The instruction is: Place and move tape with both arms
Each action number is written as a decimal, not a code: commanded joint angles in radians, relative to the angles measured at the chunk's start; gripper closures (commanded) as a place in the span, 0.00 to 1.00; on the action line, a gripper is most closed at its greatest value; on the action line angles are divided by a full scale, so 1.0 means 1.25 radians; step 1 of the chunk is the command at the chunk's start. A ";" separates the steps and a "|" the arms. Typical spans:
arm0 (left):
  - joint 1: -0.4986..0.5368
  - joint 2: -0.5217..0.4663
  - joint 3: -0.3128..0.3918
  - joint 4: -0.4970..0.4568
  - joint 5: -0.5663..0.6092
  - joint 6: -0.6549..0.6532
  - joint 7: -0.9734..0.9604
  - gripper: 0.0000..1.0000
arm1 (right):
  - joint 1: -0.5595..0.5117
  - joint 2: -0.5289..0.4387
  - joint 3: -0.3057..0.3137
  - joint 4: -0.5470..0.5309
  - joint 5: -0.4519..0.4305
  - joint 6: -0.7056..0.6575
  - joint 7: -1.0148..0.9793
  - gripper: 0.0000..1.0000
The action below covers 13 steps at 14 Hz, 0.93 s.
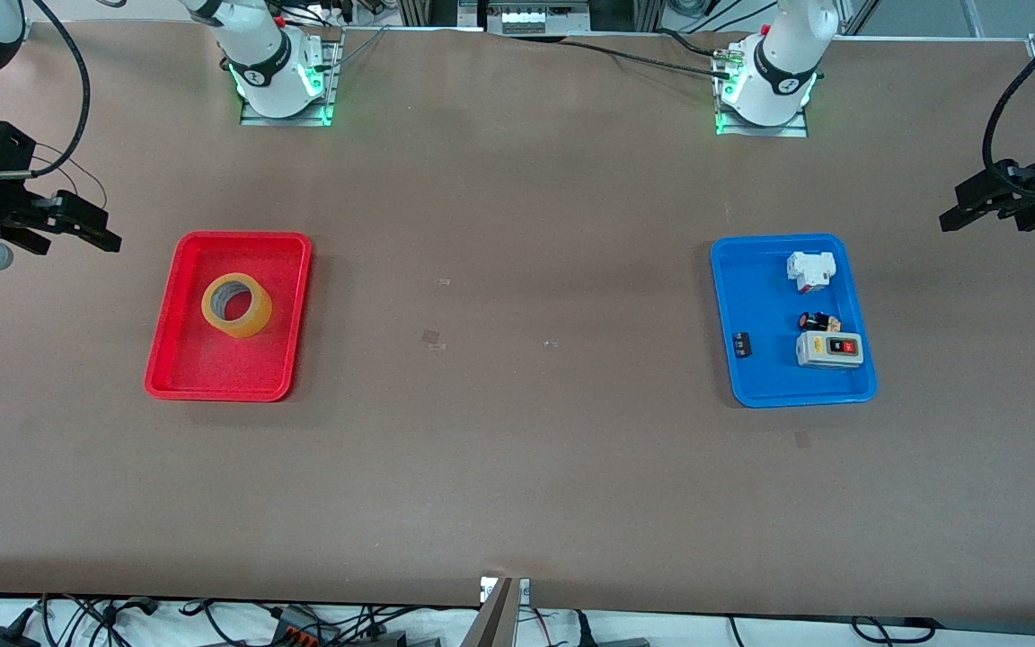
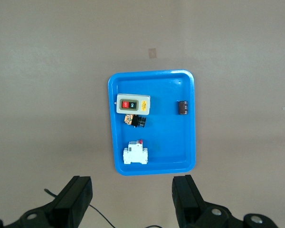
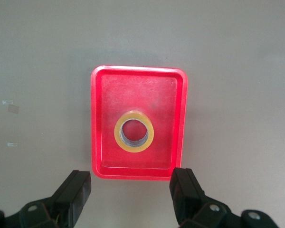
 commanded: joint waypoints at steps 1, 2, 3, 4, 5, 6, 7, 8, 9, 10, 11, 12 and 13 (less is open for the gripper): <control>0.005 0.003 -0.004 0.019 -0.002 -0.005 -0.006 0.00 | -0.001 -0.001 0.004 0.020 0.008 -0.009 0.004 0.00; 0.005 0.003 -0.004 0.018 -0.002 -0.006 -0.006 0.00 | -0.001 -0.001 0.004 0.020 0.008 -0.009 0.005 0.00; 0.005 0.003 -0.004 0.018 -0.002 -0.007 -0.006 0.00 | 0.000 -0.001 0.004 0.020 0.008 -0.009 0.007 0.00; 0.005 0.003 -0.004 0.018 -0.002 -0.007 -0.006 0.00 | 0.000 -0.001 0.005 0.020 0.008 -0.009 0.006 0.00; 0.005 0.003 -0.004 0.018 -0.002 -0.007 -0.006 0.00 | 0.000 -0.001 0.005 0.020 0.008 -0.011 0.004 0.00; 0.005 0.003 -0.004 0.018 -0.002 -0.007 -0.006 0.00 | 0.000 -0.001 0.005 0.020 0.007 -0.011 0.004 0.00; 0.004 0.003 -0.004 0.018 -0.002 -0.007 -0.006 0.00 | 0.000 -0.001 0.005 0.020 0.002 -0.012 0.004 0.00; 0.004 0.003 -0.004 0.018 -0.002 -0.007 -0.006 0.00 | 0.000 -0.001 0.005 0.020 0.003 -0.013 0.004 0.00; 0.005 0.003 -0.004 0.018 -0.002 -0.007 -0.006 0.00 | 0.002 -0.001 0.005 0.020 0.003 -0.013 0.003 0.00; 0.005 0.003 -0.004 0.018 -0.002 -0.007 -0.006 0.00 | 0.002 -0.001 0.005 0.021 0.003 -0.013 0.003 0.00; 0.004 0.003 -0.004 0.018 -0.002 -0.007 -0.006 0.00 | 0.000 -0.003 0.005 0.017 0.008 -0.018 -0.002 0.00; 0.005 0.003 -0.004 0.018 -0.002 -0.009 -0.006 0.00 | -0.001 -0.001 0.005 0.021 0.008 -0.036 0.000 0.00; 0.005 0.002 -0.004 0.018 -0.002 -0.009 -0.006 0.00 | -0.001 0.000 0.005 0.026 0.008 -0.036 0.010 0.00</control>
